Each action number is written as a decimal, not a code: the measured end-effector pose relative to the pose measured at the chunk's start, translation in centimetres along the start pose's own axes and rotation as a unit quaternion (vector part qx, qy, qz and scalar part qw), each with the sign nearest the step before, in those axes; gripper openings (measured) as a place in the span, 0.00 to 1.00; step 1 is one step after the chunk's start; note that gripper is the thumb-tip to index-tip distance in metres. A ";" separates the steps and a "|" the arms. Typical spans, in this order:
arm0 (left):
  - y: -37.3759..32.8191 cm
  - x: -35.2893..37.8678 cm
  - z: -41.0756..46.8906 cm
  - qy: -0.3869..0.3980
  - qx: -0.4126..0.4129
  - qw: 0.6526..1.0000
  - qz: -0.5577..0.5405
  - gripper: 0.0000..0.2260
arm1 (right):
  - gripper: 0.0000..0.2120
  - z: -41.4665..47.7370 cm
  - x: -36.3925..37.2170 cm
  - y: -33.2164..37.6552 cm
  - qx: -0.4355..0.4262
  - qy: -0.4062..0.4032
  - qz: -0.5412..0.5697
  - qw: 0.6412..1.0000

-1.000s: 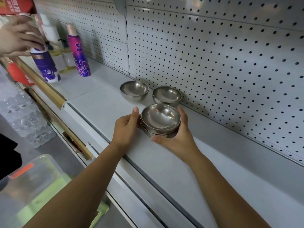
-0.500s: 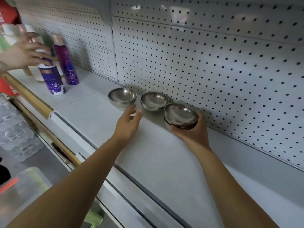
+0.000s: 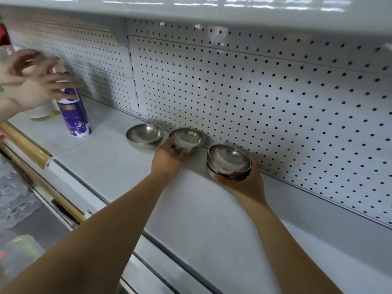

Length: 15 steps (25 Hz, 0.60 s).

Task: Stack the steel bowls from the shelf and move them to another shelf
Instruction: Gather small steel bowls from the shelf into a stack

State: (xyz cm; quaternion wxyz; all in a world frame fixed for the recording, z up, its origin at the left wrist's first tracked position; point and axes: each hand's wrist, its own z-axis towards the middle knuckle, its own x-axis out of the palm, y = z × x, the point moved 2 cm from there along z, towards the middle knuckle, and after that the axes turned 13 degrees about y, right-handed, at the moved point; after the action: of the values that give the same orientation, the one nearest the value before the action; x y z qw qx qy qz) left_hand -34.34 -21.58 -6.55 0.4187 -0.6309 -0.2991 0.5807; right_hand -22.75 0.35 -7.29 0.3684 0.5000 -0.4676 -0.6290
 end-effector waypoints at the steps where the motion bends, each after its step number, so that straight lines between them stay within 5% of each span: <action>1: -0.1 0.0 0.0 -0.001 -0.001 1.000 -0.004 0.25 | 0.42 0.1 0.0 -0.1 0.002 -0.001 -0.001 1.000; 8: 0.9 -0.2 -0.9 -0.072 0.001 0.997 -0.027 0.17 | 0.46 0.1 -0.2 -0.3 0.004 0.021 0.022 1.000; 15: -2.2 -1.3 -2.4 -0.079 0.096 0.988 -0.095 0.16 | 0.54 -0.1 -0.3 -0.5 -0.013 0.047 0.043 0.998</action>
State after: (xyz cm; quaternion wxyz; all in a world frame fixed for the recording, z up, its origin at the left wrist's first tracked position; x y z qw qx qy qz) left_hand -31.89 -22.15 -4.04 0.5060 -0.5085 -0.3325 0.6123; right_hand -22.62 0.79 -7.73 0.4232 0.5031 -0.4625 -0.5948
